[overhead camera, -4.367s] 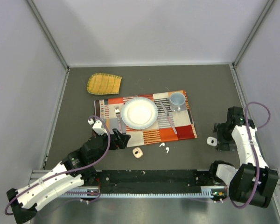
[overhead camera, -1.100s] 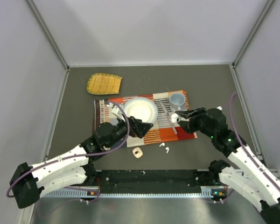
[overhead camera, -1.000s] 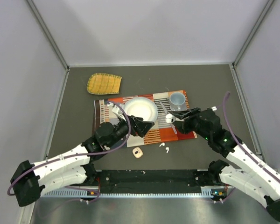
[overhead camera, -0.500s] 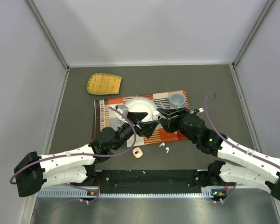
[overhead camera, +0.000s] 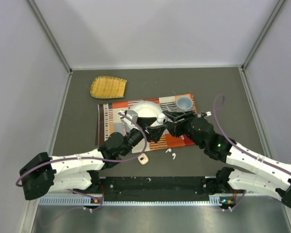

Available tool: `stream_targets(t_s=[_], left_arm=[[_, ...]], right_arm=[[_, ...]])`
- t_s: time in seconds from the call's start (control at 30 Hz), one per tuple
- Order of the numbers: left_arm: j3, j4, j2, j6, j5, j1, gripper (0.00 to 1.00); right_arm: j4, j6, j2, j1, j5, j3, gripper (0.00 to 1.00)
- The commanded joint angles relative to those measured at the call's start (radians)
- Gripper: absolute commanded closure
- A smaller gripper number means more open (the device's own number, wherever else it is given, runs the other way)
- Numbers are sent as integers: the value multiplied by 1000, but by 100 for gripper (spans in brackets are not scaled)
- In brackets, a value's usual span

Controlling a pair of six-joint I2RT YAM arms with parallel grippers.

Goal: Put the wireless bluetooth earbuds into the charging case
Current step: Pass from the right arm to the left

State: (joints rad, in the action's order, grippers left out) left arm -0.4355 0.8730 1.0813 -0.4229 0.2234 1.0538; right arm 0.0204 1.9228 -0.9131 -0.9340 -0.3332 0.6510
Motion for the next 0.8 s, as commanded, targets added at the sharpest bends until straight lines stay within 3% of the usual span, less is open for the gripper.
stream_targets(t_s=[0.0, 0.37, 0.77], left_arm=[[-16, 90, 19, 38, -35, 3, 26], [-14, 145, 61, 19, -21, 3, 32], [-25, 190, 104, 45, 1, 2, 51]], right_arm=[[-22, 5, 10, -17, 14, 47, 100], [-23, -5, 19, -17, 25, 42, 100], [6, -1, 39, -17, 39, 32, 100]])
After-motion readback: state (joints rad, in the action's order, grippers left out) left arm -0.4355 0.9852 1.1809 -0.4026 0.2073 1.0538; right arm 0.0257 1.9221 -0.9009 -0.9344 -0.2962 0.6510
